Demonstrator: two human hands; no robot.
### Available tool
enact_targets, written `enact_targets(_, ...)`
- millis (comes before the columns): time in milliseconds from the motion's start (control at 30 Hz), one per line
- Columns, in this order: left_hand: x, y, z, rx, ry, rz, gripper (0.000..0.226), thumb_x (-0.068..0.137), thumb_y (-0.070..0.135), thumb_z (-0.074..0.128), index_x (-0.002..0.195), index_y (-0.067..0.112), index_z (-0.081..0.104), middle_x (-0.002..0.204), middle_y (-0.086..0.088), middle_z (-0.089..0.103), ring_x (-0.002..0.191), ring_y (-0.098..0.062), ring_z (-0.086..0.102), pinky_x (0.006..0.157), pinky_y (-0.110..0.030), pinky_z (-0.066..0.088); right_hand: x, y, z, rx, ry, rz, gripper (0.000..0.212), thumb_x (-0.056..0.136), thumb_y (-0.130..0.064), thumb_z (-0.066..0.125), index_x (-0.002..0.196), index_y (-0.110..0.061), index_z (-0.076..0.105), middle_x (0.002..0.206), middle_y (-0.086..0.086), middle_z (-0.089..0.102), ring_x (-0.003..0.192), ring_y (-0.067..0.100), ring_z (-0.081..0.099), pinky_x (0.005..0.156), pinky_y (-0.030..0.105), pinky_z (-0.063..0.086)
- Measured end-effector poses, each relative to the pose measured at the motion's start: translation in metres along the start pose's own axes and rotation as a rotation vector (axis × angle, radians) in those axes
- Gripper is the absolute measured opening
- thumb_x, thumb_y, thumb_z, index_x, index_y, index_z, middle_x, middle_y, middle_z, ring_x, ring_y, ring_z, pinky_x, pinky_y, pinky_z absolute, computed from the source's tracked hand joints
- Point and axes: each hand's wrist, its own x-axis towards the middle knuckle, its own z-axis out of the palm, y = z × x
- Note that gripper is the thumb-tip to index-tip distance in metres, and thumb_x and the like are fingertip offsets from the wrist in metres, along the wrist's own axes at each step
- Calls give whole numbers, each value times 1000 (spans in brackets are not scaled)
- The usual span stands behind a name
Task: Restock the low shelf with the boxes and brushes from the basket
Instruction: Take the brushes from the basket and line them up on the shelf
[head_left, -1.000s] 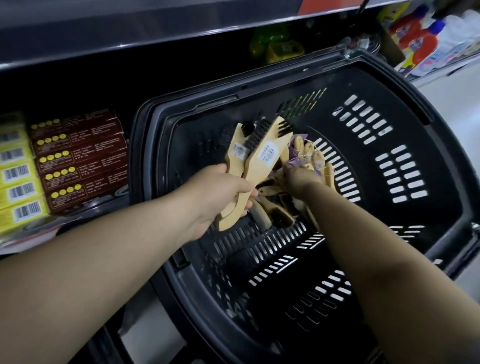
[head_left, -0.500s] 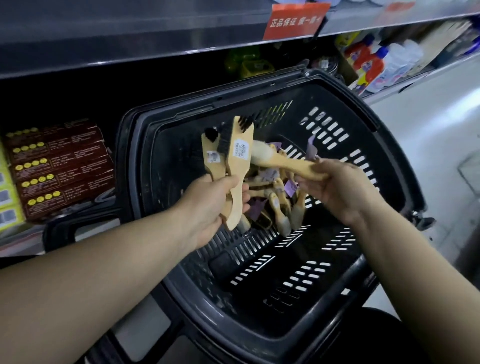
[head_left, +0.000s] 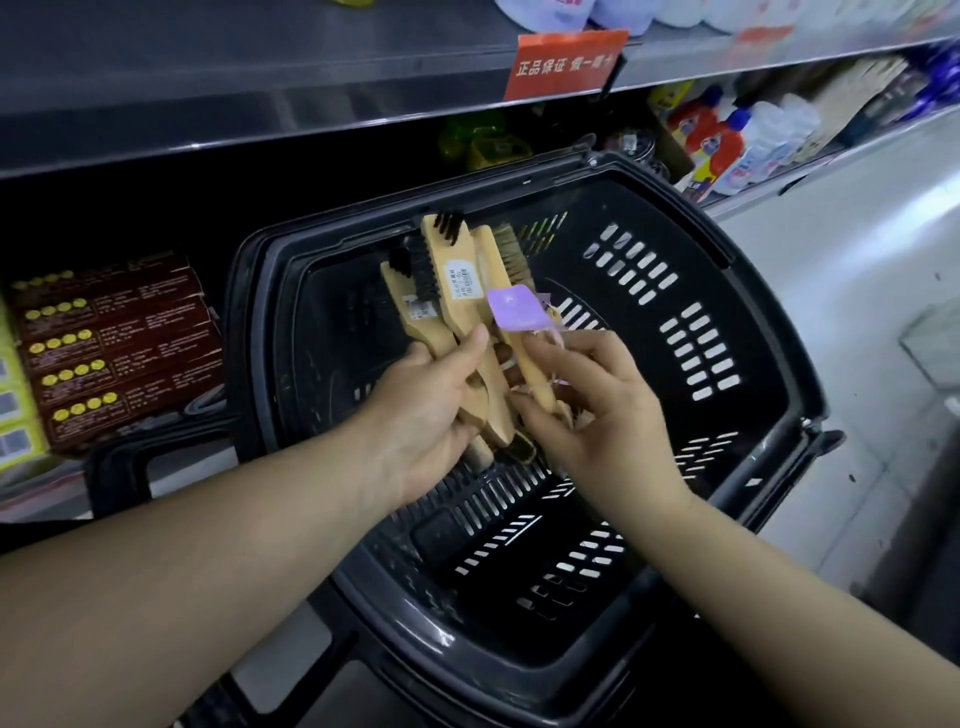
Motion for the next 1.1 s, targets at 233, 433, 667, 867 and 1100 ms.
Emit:
enact_targets(233, -2, 5, -3, -11, -26, -54, 34, 97, 27, 46, 124, 9, 57, 98, -10, 73, 68, -15, 71, 56, -26, 57, -6, 7, 6, 39, -57, -214, 21, 84, -12, 67, 104, -9, 69, 110, -3, 51, 93, 10, 56, 81, 30, 52)
enact_targets(433, 1, 2, -1, 62, -39, 9, 26, 93, 25, 51, 113, 10, 59, 94, -12, 72, 85, -30, 62, 91, -55, 40, -6, -2, 12, 558, -100, 166, 29, 78, -10, 66, 80, -32, 48, 85, 7, 50, 79, 29, 55, 69, 48, 49)
enact_targets(667, 1, 2, -4, 75, -47, -35, 58, 68, 37, 65, 121, 16, 56, 105, -9, 72, 92, -25, 70, 80, -41, 56, -1, 11, -2, 618, -276, 264, 55, 74, -3, 65, 117, -30, 44, 74, -7, 50, 62, 5, 49, 67, 23, 43)
enact_targets(867, -1, -2, -4, 227, -48, -58, 79, 58, 57, 62, 124, 13, 56, 78, -5, 70, 59, -17, 66, 57, -27, 51, -2, 14, -7, 635, -337, 336, 64, 75, 2, 68, 127, -27, 45, 82, -14, 60, 56, 3, 49, 57, 19, 46)
enact_targets(1100, -1, -3, -6, 266, 65, -135, 21, 78, 29, 70, 91, 12, 68, 70, -3, 67, 58, -15, 59, 52, -25, 43, -2, 10, -6, 574, -423, 281, 58, 77, 10, 65, 127, -15, 48, 116, 6, 60, 99, 14, 61, 91, 29, 49)
